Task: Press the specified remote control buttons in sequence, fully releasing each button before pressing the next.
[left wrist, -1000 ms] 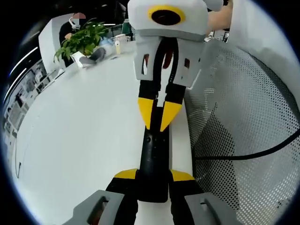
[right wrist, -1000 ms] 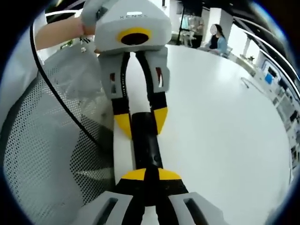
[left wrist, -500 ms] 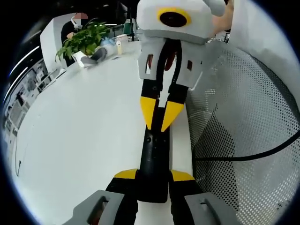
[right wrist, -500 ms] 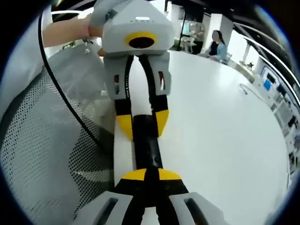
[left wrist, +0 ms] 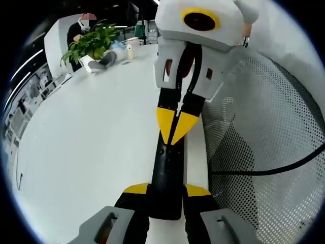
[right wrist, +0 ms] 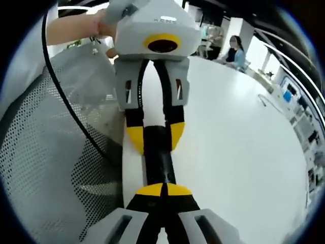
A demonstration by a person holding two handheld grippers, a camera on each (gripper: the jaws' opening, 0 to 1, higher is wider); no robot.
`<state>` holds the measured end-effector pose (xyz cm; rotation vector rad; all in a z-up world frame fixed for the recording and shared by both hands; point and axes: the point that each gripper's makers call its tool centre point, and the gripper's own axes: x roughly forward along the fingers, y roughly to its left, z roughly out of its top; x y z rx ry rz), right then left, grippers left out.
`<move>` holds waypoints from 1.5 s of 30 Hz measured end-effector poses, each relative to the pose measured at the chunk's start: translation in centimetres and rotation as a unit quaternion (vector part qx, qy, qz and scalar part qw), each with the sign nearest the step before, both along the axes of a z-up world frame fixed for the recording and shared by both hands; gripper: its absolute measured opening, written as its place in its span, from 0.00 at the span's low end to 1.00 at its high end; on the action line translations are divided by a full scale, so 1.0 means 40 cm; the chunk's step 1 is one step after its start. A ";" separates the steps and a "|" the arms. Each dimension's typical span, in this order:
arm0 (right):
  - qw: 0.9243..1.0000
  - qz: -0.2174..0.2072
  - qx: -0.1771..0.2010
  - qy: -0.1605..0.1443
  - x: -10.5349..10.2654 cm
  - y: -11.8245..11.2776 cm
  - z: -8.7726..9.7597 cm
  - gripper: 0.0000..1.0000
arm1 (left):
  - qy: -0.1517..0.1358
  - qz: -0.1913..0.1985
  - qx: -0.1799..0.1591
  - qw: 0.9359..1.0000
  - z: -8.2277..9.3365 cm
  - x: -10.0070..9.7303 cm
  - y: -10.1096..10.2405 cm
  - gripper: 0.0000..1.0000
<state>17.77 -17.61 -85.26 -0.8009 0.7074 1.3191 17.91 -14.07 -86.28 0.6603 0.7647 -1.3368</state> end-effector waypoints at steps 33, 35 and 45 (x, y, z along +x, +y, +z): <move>0.998 -0.010 0.001 0.057 -0.003 -0.030 -0.001 0.00 | 0.007 0.001 -0.002 1.000 0.001 -0.001 -0.003 0.24; 0.998 -0.011 -0.009 0.058 -0.004 -0.029 -0.002 0.00 | 0.001 -0.004 0.003 1.000 0.000 -0.002 -0.004 0.24; 0.997 0.001 -0.005 0.074 -0.003 -0.034 0.001 0.00 | 0.001 -0.015 0.003 1.000 0.001 -0.001 -0.001 0.24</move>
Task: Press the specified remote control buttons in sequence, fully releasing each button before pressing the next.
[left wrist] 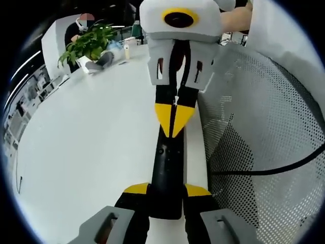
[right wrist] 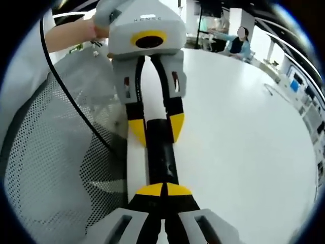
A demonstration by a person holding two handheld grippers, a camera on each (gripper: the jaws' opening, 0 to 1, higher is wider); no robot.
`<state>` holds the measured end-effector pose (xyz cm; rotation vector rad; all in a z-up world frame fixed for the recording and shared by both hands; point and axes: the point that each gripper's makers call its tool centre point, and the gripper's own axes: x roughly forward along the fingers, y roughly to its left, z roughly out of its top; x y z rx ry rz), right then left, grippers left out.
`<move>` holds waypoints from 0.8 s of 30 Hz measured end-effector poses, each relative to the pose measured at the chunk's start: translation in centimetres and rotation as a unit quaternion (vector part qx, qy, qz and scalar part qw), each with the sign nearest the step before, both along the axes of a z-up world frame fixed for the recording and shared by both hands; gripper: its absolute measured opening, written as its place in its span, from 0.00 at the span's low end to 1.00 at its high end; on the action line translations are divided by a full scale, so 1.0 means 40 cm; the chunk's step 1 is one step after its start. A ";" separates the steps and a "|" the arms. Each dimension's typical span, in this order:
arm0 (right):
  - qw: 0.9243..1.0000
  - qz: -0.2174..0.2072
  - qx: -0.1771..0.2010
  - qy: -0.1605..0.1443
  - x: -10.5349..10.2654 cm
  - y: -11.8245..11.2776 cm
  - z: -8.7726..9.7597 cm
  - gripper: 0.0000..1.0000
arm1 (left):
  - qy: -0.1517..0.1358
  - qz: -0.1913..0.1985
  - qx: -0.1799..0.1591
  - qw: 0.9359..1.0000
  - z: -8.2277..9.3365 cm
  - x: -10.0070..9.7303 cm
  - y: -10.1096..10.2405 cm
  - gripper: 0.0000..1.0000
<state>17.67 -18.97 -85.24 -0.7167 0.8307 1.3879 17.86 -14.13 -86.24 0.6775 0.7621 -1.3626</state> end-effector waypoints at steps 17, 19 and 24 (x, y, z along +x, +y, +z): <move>1.000 -0.018 -0.006 0.004 -0.001 -0.026 0.000 0.00 | 0.002 -0.005 0.001 1.000 -0.001 0.001 0.001 0.23; 1.000 -0.017 -0.008 0.002 -0.001 -0.027 0.000 0.00 | 0.003 -0.004 0.002 1.000 -0.001 0.001 0.001 0.23; 0.999 0.003 -0.029 -0.020 -0.005 -0.026 -0.003 0.00 | 0.004 0.002 0.003 1.000 -0.001 0.001 0.001 0.24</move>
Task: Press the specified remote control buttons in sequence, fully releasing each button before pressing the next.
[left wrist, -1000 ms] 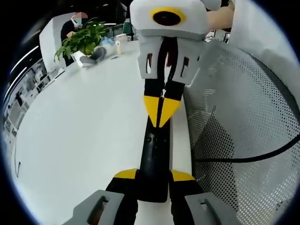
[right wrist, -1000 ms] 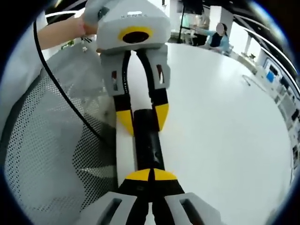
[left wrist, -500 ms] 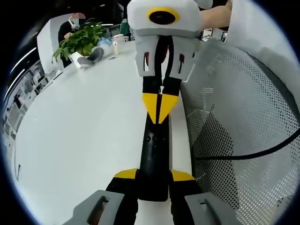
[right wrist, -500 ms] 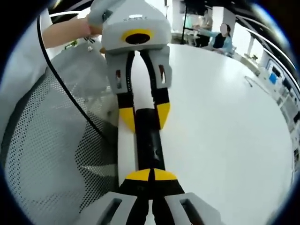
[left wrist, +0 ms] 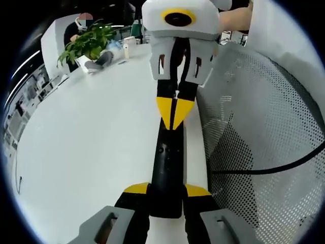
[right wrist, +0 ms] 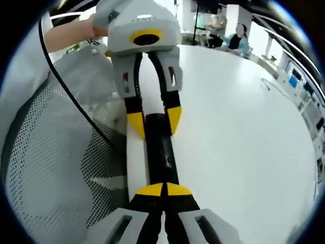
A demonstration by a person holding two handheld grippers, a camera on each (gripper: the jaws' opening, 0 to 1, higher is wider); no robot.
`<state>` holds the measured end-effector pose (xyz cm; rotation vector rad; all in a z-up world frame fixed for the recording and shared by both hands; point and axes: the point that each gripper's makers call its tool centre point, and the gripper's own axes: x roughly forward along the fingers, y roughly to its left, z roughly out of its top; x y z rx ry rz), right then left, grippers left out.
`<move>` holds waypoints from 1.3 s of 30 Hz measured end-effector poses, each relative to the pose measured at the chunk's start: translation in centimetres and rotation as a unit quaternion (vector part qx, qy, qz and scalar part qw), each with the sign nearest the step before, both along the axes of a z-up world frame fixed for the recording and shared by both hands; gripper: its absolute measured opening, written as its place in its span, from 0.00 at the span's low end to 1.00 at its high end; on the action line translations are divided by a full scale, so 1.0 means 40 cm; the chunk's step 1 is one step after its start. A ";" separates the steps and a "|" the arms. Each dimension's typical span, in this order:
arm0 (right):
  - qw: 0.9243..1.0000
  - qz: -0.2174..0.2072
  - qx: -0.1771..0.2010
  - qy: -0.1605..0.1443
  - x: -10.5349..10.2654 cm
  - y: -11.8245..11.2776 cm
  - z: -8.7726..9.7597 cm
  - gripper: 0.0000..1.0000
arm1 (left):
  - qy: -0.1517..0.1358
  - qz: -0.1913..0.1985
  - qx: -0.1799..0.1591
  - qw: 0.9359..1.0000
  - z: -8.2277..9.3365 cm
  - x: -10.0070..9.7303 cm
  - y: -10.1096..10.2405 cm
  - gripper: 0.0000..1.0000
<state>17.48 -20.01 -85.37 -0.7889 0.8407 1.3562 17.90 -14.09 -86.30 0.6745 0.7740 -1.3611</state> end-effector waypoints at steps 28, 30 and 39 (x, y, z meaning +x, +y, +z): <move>0.999 -0.016 0.033 -0.037 0.011 0.031 0.000 0.00 | -0.005 0.016 -0.015 1.000 0.001 0.001 -0.002 0.24; 0.999 -0.015 0.032 -0.036 0.013 0.028 0.000 0.00 | -0.005 0.015 -0.015 1.000 0.001 0.001 -0.002 0.24; 0.998 0.014 0.000 -0.060 0.014 0.029 -0.005 0.00 | -0.006 0.009 -0.011 1.000 0.000 0.001 -0.004 0.24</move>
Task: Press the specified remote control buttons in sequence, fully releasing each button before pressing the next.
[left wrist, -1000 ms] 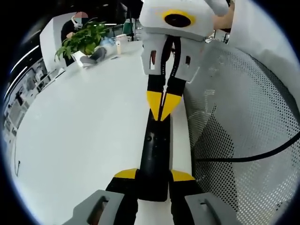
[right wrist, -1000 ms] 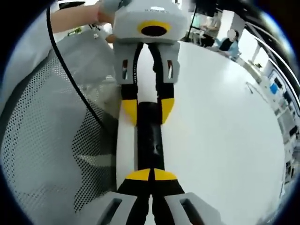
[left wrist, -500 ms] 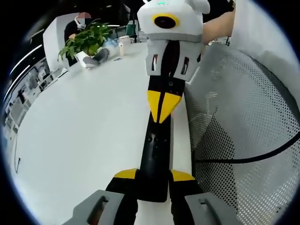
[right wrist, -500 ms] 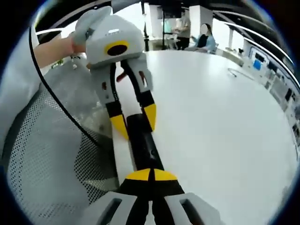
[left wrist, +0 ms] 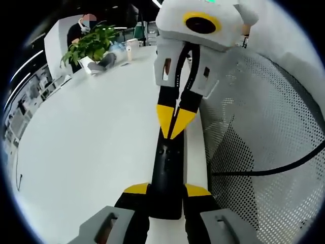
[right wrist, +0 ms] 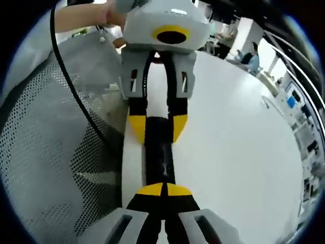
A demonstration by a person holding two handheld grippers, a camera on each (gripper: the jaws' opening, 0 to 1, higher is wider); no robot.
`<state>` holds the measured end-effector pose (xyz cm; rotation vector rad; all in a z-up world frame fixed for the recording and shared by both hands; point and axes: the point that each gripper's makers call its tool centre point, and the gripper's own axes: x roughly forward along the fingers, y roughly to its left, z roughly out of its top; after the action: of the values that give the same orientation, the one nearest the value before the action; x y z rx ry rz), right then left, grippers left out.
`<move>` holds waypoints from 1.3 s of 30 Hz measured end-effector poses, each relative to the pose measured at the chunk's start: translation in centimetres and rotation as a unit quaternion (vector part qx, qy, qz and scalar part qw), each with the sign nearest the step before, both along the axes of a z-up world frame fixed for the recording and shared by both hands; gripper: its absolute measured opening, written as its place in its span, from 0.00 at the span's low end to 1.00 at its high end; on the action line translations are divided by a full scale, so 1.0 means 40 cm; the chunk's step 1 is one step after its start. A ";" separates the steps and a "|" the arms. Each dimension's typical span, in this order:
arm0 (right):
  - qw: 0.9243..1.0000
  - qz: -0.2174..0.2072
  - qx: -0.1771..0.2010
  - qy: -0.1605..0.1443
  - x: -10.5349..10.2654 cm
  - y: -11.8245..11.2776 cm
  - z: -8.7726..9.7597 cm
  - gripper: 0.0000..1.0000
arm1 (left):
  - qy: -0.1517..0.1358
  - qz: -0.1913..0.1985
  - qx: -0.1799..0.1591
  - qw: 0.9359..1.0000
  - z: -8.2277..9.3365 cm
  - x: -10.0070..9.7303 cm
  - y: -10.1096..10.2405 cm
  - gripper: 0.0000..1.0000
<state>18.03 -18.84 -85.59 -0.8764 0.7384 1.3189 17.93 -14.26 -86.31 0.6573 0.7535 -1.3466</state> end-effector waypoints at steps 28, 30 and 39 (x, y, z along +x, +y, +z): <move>0.997 -0.044 0.063 0.017 -0.009 0.019 0.008 0.00 | 0.000 0.002 -0.006 1.000 0.000 0.000 0.001 0.24; 0.995 -0.061 0.076 0.030 -0.010 0.020 0.013 0.00 | 0.000 0.003 -0.007 1.000 0.000 0.000 0.001 0.24; 0.996 -0.029 0.078 0.039 -0.043 0.053 0.012 0.00 | 0.001 0.005 -0.019 1.000 0.001 -0.001 0.001 0.24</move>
<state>16.29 -16.70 -85.12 -0.6761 0.7064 1.3459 17.90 -14.20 -86.29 0.6224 0.7306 -1.3492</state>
